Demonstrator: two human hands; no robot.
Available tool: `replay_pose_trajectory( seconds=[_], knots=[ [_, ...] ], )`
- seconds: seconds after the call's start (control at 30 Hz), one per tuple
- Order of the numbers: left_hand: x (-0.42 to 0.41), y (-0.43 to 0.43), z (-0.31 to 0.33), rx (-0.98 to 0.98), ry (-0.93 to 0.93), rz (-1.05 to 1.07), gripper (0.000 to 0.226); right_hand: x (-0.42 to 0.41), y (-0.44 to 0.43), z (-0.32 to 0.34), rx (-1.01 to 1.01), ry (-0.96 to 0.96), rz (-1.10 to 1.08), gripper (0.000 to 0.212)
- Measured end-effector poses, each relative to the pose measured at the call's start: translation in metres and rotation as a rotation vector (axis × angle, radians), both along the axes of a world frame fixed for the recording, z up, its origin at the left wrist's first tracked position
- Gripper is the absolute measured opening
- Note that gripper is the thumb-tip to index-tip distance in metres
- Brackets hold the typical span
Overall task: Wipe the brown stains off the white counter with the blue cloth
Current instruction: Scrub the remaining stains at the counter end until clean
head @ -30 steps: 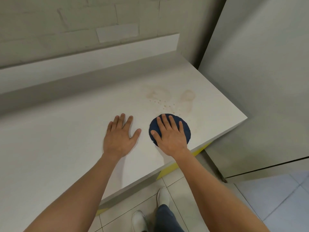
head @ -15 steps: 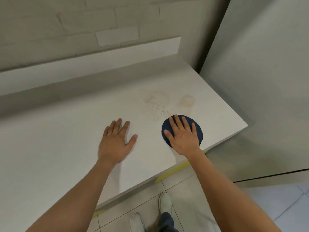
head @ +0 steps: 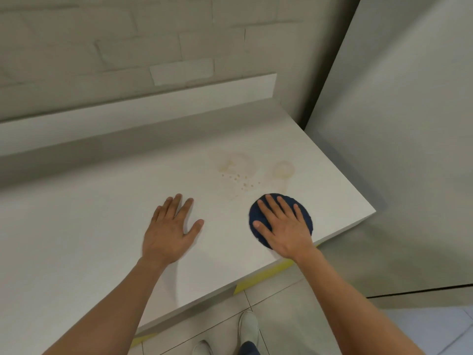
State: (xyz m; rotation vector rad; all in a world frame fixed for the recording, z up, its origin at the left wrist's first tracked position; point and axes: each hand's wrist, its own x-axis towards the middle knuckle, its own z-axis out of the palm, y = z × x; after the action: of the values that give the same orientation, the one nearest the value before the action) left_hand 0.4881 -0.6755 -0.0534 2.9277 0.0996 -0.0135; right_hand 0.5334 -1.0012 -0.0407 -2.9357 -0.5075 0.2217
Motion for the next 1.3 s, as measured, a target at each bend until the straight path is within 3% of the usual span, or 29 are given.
replay_pose_trajectory(
  seconds=[0.17,0.3,0.4,0.57,0.73,0.9,1.07,1.3],
  knots=[
    [-0.001,-0.003,0.001,0.002,0.009,0.005,0.08,0.032,0.039,0.003,-0.02,0.015,-0.04,0.071],
    [0.0,-0.003,0.002,0.013,0.009,0.004,0.079,0.001,0.072,0.0,0.022,0.02,0.12,0.071],
    [0.0,-0.003,0.001,0.007,0.002,0.002,0.078,-0.022,0.05,-0.001,0.046,0.016,0.183,0.068],
    [-0.001,-0.002,0.002,-0.014,0.007,0.001,0.079,-0.001,-0.009,0.003,-0.013,0.006,0.056,0.068],
    [-0.003,-0.003,0.005,-0.013,0.006,0.009,0.079,0.04,0.023,0.006,-0.034,0.02,-0.027,0.068],
    [-0.002,-0.005,0.006,0.003,0.019,0.013,0.078,0.029,0.082,0.006,-0.011,0.028,0.154,0.068],
    [-0.002,-0.005,0.004,-0.01,0.01,0.017,0.077,0.003,0.048,-0.001,0.042,0.015,0.294,0.067],
    [-0.002,-0.004,0.002,-0.009,-0.004,0.04,0.076,0.051,0.022,0.003,-0.027,0.01,0.147,0.067]
  ],
)
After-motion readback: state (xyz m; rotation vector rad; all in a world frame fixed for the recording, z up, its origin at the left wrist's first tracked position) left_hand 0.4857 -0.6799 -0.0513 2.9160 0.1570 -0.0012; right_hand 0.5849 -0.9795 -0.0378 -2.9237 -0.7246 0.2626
